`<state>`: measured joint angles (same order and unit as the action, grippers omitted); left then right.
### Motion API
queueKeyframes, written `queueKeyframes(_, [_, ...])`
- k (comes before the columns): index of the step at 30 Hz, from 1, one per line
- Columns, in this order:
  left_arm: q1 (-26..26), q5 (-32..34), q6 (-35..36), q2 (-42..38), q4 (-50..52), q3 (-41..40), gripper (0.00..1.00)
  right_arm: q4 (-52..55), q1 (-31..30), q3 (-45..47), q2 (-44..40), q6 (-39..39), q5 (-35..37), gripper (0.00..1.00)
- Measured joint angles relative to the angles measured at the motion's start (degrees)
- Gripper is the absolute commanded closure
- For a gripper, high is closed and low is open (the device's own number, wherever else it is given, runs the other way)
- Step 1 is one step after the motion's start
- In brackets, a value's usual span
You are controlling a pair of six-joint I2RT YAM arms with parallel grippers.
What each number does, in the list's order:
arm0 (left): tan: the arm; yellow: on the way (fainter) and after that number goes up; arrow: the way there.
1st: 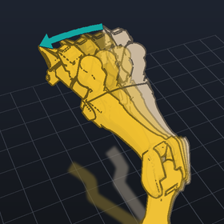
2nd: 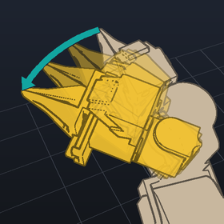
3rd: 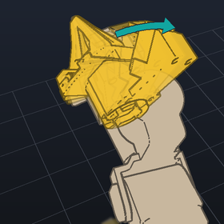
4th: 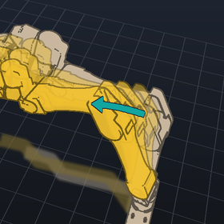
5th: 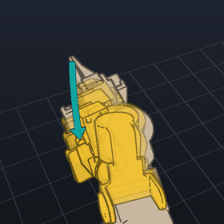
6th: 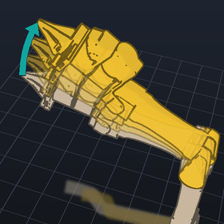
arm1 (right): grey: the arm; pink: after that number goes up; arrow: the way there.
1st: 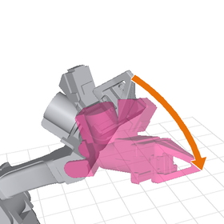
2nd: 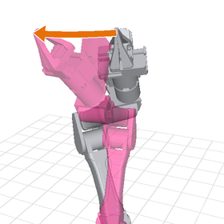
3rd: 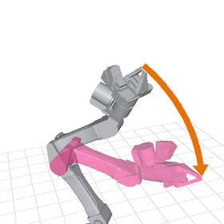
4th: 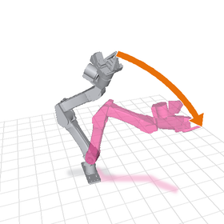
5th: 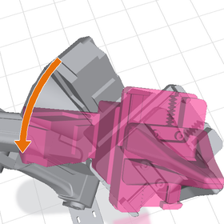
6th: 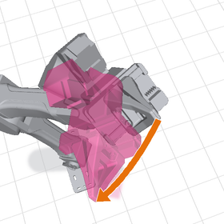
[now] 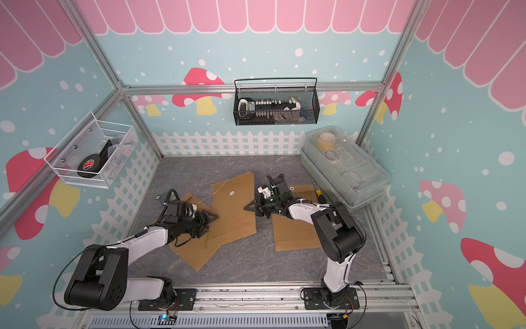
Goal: Close the mouth of the file bag
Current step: Pick up the file bag from the file bag.
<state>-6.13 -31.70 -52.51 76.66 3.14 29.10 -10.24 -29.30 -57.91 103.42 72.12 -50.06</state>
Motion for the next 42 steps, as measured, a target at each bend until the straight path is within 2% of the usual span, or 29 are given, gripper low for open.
queueKeyframes(4, [0.0,-1.6,-0.1,-0.6,-0.6,0.0,0.30,4.2,-0.1,-1.2,0.3,-4.7,1.2,0.75])
queueKeyframes(7, [0.0,-2.5,0.0,-0.9,-0.5,0.0,0.30,7.1,0.0,-3.1,1.1,-7.8,2.9,0.78])
queueKeyframes(10, [0.0,-3.2,0.0,-2.1,0.0,0.0,0.30,9.1,0.0,-4.4,1.4,-10.4,4.7,0.94])
queueKeyframes(12, [0.3,-3.9,0.3,-3.3,1.3,0.3,0.30,10.0,0.0,-4.7,1.4,-12.1,5.6,1.00])
queueKeyframes(16, [2.7,-5.4,1.8,-5.0,4.9,2.8,0.28,13.2,-0.1,-4.8,-0.2,-15.7,7.5,1.00])
queueKeyframes(19, [5.2,-6.5,4.4,-6.4,9.0,6.8,0.27,19.9,-0.3,-7.1,-3.4,-21.1,9.9,1.00])
queueKeyframes(24, [7.6,-6.6,11.2,-10.5,16.9,15.6,0.26,31.4,-1.6,-15.0,-10.8,-33.3,14.8,1.00])
queueKeyframes(28, [8.2,-6.6,15.3,-13.0,19.5,21.4,0.26,38.7,-2.4,-20.4,-15.2,-43.3,19.5,1.00])
queueKeyframes(34, [8.3,-6.8,19.0,-13.3,18.6,28.1,0.27,41.4,-3.2,-23.4,-21.0,-58.4,32.0,1.00])
queueKeyframes(38, [7.9,-7.1,20.3,-11.9,14.7,32.6,0.27,30.7,-3.4,-17.5,-28.3,-66.2,42.8,1.00])
queueKeyframes(42, [5.0,-6.5,22.8,-9.9,11.3,35.8,0.27,22.6,-3.5,-17.7,-28.0,-72.3,56.0,1.00])
